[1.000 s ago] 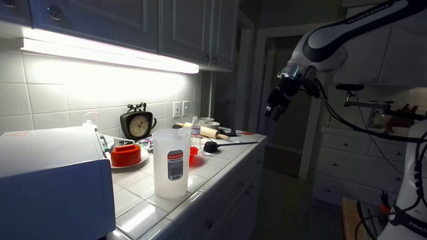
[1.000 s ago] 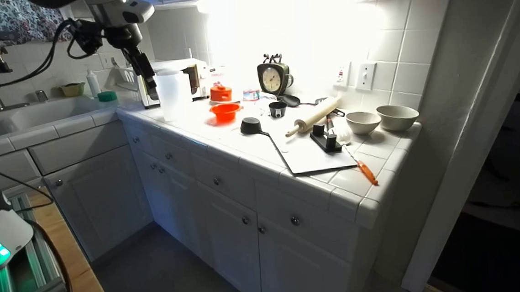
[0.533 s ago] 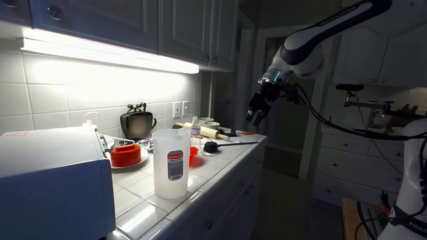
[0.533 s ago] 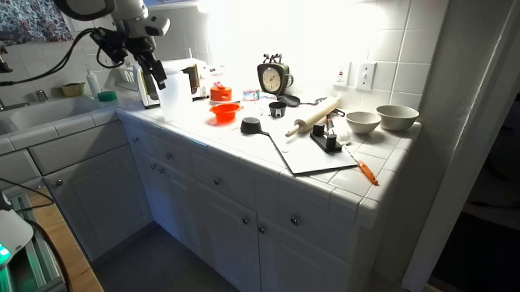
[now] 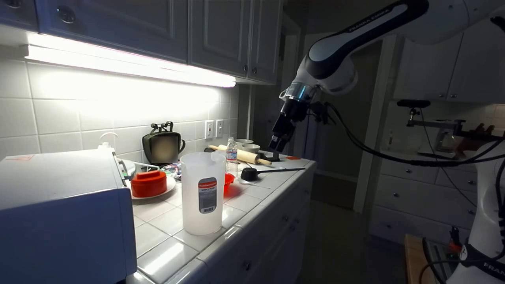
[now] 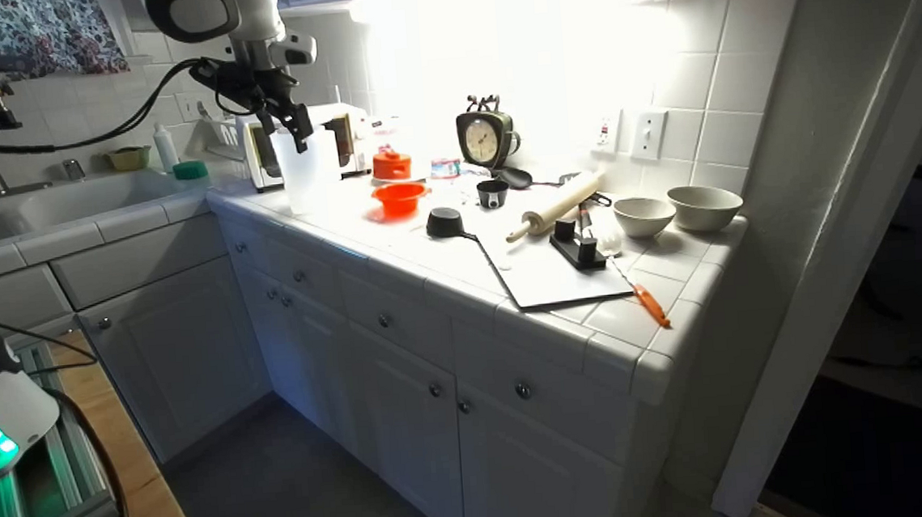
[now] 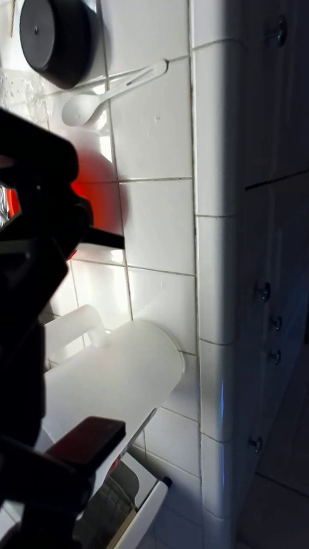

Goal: Move the jar to the right and open the oven

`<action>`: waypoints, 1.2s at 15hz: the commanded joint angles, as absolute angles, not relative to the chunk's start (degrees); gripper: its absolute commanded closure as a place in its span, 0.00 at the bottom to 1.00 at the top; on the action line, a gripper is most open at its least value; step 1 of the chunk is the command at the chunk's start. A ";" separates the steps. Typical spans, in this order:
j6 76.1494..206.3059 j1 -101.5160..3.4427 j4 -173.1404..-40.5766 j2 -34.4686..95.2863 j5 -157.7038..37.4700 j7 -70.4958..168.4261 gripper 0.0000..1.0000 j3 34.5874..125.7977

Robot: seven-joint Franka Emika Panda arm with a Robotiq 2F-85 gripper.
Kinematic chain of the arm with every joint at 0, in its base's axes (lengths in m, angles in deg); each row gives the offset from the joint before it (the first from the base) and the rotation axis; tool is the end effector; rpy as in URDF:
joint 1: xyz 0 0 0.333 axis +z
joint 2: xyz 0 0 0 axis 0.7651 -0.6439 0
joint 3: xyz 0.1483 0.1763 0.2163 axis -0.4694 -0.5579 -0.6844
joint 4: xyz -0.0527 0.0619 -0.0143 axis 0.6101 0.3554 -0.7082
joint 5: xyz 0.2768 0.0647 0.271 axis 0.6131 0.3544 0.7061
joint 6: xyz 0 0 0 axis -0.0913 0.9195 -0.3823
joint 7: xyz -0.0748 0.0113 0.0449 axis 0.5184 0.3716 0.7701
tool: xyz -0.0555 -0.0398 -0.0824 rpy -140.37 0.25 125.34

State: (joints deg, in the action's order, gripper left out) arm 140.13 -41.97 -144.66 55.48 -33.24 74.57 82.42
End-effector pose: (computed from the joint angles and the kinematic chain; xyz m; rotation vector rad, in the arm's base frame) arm 0.5127 0.0217 0.4410 -2.8037 -0.1935 -0.3642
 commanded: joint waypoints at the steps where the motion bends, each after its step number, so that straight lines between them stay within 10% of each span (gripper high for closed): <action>1: 143.52 -42.16 -140.50 51.21 -30.80 75.42 0.00 78.92; 18: 144.28 -44.94 -136.93 47.74 -36.23 48.56 0.00 74.27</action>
